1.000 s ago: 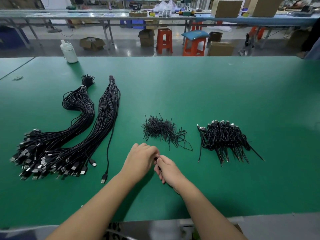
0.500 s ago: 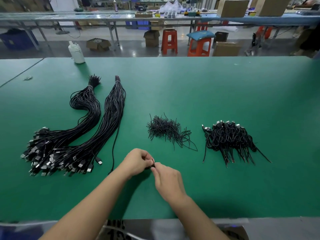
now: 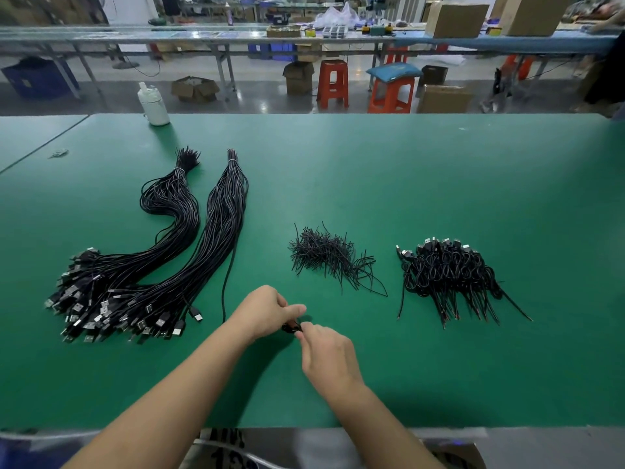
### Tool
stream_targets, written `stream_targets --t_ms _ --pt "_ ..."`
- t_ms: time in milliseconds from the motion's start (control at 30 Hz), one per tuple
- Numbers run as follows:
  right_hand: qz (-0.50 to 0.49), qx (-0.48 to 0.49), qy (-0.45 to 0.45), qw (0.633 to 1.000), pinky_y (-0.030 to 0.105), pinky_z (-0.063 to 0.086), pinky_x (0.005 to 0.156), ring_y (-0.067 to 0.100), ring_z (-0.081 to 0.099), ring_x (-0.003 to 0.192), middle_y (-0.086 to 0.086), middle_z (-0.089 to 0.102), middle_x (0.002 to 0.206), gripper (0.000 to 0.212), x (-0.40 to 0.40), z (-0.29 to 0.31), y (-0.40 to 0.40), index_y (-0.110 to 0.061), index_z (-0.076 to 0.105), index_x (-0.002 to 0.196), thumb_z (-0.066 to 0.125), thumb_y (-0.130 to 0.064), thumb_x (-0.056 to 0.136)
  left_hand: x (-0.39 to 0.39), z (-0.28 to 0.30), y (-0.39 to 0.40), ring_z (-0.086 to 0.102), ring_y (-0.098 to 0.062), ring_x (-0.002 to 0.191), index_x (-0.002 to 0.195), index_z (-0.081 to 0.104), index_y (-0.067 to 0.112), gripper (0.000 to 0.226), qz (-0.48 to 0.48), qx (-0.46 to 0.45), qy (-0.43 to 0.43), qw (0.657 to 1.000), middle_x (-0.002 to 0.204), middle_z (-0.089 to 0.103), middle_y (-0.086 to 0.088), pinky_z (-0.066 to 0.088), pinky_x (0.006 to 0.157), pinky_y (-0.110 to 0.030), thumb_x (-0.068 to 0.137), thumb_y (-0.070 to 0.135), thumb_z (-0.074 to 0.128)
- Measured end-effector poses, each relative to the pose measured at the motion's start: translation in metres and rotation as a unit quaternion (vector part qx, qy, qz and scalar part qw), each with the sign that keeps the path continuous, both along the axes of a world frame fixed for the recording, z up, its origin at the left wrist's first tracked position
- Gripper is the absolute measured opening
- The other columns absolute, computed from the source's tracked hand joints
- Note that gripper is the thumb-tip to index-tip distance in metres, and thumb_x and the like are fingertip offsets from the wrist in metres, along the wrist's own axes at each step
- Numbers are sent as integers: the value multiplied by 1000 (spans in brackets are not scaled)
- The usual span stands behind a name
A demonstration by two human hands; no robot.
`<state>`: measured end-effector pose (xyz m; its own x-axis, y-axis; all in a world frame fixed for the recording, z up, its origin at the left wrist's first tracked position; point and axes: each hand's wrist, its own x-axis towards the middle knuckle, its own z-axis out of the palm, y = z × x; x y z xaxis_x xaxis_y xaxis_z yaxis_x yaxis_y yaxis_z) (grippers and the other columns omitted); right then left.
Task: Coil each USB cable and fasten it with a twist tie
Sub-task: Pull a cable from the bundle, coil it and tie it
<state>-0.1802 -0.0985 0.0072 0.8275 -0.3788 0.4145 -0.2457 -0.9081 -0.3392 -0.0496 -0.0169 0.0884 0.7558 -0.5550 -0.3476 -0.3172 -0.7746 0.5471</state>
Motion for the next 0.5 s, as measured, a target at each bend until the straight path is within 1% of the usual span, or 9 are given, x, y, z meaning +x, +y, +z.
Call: stream_targets --t_ms 33,67,167,267,367,433,500 --pt "1 -4 1 1000 26 42 44 12 54 51 -10 56 59 14 0 -1 0 -22 63 78 76 -24 84 -1 1 0 40 -11 44 67 75 16 37 -12 8 -2 1000 46 53 6 32 46 -23 81 51 73" --pt "1 -10 1 1000 26 42 44 12 55 51 -10 56 59 14 0 -1 1 -22 65 78 78 -24 82 -2 2 0 45 -9 46 67 75 19 30 -26 14 -3 1000 47 55 8 34 48 -21 79 46 76" --pt "0 -20 3 1000 26 42 44 12 55 51 -10 56 59 17 0 -2 1 -23 65 76 82 -24 78 -6 5 -3 59 -9 61 69 75 26 15 -56 30 -18 998 62 67 10 46 60 -22 80 35 77" --pt "-4 -20 11 1000 24 42 44 10 55 51 -10 57 59 19 0 -3 0 -23 64 76 82 -23 77 -10 5 -5 66 -12 73 68 72 27 15 -66 36 -38 996 71 72 8 54 72 -26 82 29 73" --pt "1 -5 20 1000 24 42 43 10 54 50 -10 56 59 19 0 -1 1 -23 62 75 80 -22 80 -13 6 -5 67 -15 77 68 70 25 15 -81 50 -55 994 74 72 7 55 73 -29 83 26 70" --pt "0 7 33 999 25 44 44 12 56 52 -9 58 61 17 1 0 0 -21 62 76 76 -22 84 -15 6 -6 67 -18 80 70 68 25 14 -93 69 -69 991 78 72 5 56 75 -30 83 23 68" --pt "9 8 54 998 30 47 51 18 62 61 -5 63 69 13 1 -1 -2 -19 62 83 65 -26 94 -16 7 -6 67 -19 83 71 66 27 13 -101 85 -81 988 83 73 2 56 77 -31 83 21 67"
